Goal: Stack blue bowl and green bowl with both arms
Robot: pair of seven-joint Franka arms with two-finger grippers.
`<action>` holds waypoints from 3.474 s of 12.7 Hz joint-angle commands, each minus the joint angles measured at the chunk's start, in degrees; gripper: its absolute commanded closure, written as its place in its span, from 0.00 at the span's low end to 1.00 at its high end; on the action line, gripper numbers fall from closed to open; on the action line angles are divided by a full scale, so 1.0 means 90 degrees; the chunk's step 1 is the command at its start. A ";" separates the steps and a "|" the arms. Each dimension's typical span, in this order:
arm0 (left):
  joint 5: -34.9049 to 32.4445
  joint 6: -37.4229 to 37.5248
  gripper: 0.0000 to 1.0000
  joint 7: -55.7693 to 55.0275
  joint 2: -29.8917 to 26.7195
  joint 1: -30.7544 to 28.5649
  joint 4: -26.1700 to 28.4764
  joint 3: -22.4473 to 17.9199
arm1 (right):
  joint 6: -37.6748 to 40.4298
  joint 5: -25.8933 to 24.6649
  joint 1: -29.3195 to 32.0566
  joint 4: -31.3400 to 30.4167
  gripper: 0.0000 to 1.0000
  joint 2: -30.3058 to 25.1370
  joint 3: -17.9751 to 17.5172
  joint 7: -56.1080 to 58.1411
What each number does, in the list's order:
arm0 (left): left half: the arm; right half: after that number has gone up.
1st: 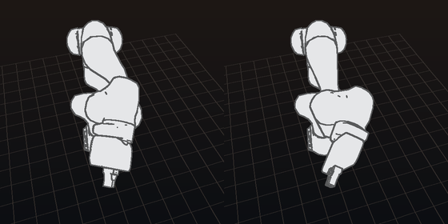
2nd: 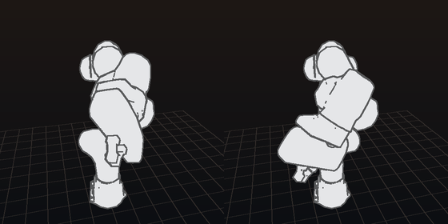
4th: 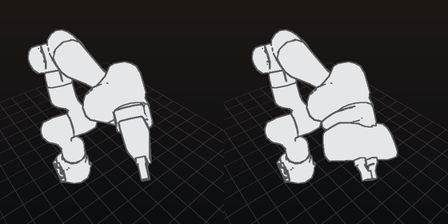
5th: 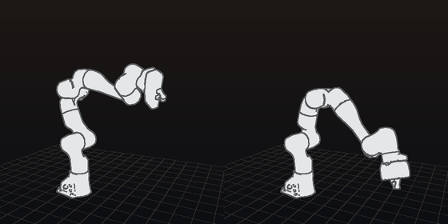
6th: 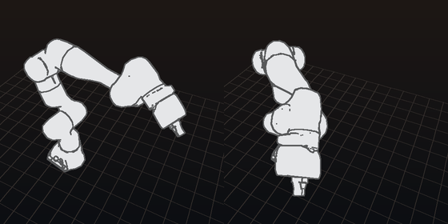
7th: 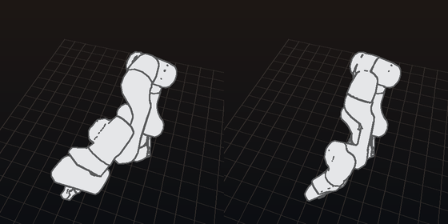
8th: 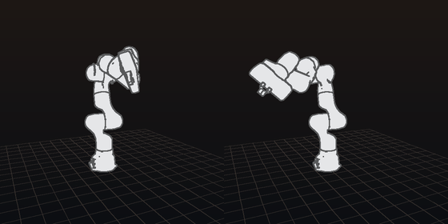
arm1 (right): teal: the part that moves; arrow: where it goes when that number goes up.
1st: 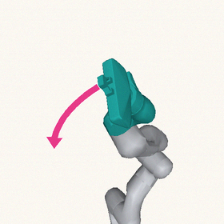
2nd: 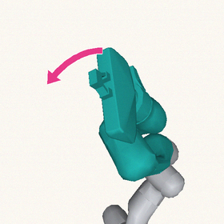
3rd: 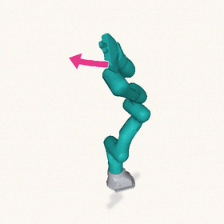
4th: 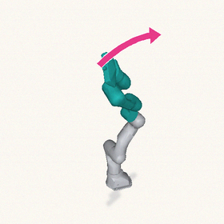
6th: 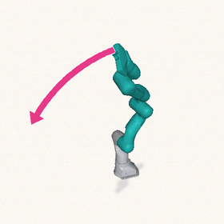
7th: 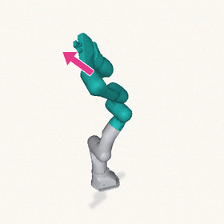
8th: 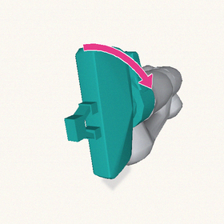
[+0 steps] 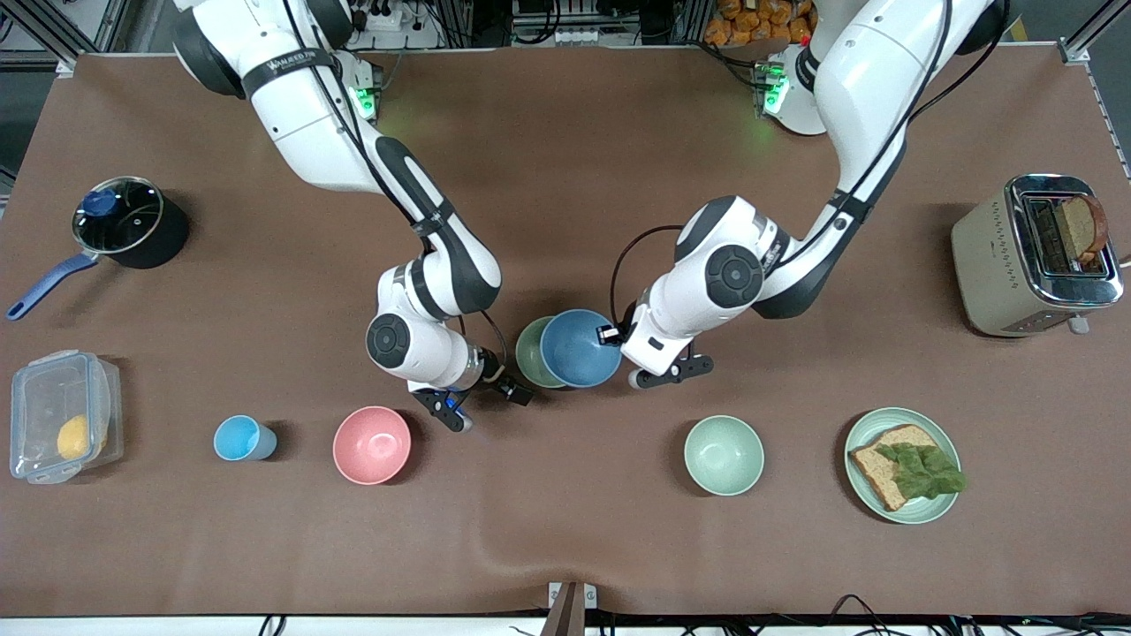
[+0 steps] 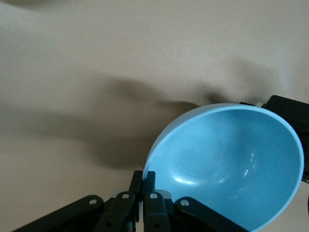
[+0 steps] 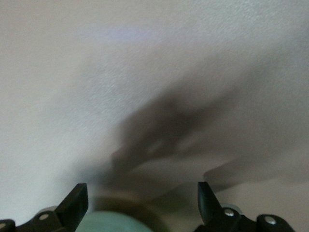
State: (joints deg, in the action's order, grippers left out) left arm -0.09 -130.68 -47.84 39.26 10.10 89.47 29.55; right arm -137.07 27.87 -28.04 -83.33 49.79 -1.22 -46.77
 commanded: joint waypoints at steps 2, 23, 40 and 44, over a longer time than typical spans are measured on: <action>-0.0175 -0.0148 1.00 -0.0300 0.0130 0.0127 -0.0117 -0.0061 | 0.0063 -0.0128 -0.0019 0.0186 0.00 0.0083 0.0048 -0.0164; -0.0195 -0.0900 0.80 -0.1023 0.0794 0.1397 -0.0449 -0.1018 | 0.0396 -0.0020 0.0011 0.0509 0.00 0.0131 -0.0001 -0.1423; -0.1270 0.3219 0.00 0.0681 -0.2964 -0.0710 -0.0215 -0.1096 | 0.1281 -0.0118 0.0487 0.0509 0.00 -0.0307 0.0038 0.0525; -0.0705 0.3622 0.00 0.1924 -0.3483 -0.1531 -0.0244 -0.1038 | 0.2823 -0.0302 0.1249 0.0411 0.00 -0.1194 0.0164 0.2294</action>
State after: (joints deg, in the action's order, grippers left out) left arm -9.33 -98.40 -34.03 10.24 -0.99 85.23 19.35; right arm -117.20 27.32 -19.72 -77.62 44.75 0.21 -31.27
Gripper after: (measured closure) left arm 0.000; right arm 0.000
